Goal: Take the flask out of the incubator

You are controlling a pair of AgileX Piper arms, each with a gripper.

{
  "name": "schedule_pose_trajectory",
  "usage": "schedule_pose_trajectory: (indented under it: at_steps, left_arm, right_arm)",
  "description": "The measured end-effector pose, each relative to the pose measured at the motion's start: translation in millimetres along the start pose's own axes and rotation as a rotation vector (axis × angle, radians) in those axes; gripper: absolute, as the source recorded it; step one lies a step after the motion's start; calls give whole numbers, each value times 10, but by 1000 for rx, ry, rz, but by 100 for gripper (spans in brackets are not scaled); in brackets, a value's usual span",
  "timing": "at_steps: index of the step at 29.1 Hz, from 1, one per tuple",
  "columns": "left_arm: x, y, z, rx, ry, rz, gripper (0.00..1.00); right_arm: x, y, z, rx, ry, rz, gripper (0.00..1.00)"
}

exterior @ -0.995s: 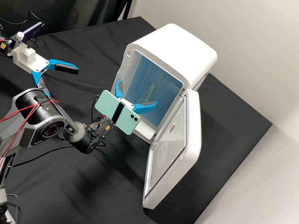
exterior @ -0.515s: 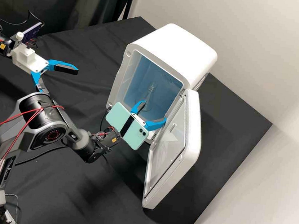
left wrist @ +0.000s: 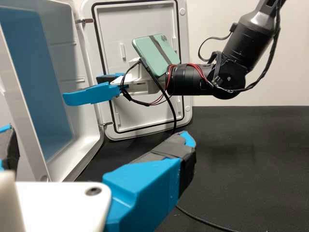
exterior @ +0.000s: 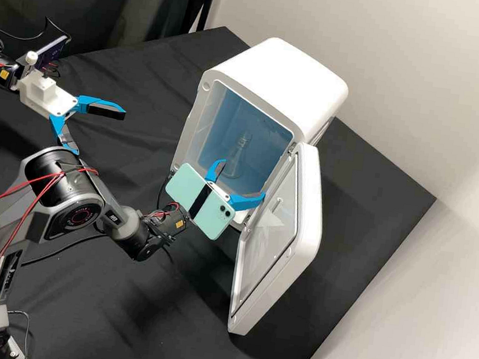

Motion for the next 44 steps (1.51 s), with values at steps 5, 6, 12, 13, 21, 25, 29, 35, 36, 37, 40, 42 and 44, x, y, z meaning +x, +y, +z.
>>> schedule_pose_trajectory:
  at_steps: [5, 6, 12, 13, 21, 25, 29, 35, 36, 37, 40, 42, 44]
  left_arm:
    - [0, 0, 0, 0, 0, 0, 100]
    - [0, 0, 0, 0, 0, 0, 100]
    - [0, 0, 0, 0, 0, 0, 100]
    - [0, 0, 0, 0, 0, 0, 100]
    - [0, 0, 0, 0, 0, 0, 100]
    - [-1, 1, -6, 0, 2, 0, 100]
    - [-1, 1, -6, 0, 2, 0, 100]
    - [-1, 1, -6, 0, 2, 0, 100]
    - [-1, 1, -6, 0, 2, 0, 100]
    - [-1, 1, -6, 0, 2, 0, 100]
    - [-1, 1, -6, 0, 2, 0, 100]
    - [-1, 1, -6, 0, 2, 0, 100]
    - [-1, 1, -6, 0, 2, 0, 100]
  right_arm:
    - [-32, -91, -128, 10, 22, -24, 100]
    - [-35, -108, -149, 14, 23, -25, 100]
    - [-50, -189, -296, 17, 60, -49, 100]
    - [-58, -186, -318, 17, 66, -49, 100]
    - [-68, -163, -375, 25, 66, -42, 100]
    - [-68, -169, -381, 25, 67, -44, 100]
    - [-68, -174, -388, 27, 68, -45, 100]
    - [-42, -212, -454, 33, 76, -55, 100]
    - [-22, -215, -473, 33, 81, -57, 100]
    - [-13, -224, -485, 34, 81, -60, 100]
    - [22, -251, -524, 36, 94, -63, 100]
    - [45, -272, -527, 47, 84, -59, 100]
    - [55, -279, -524, 51, 79, -58, 100]
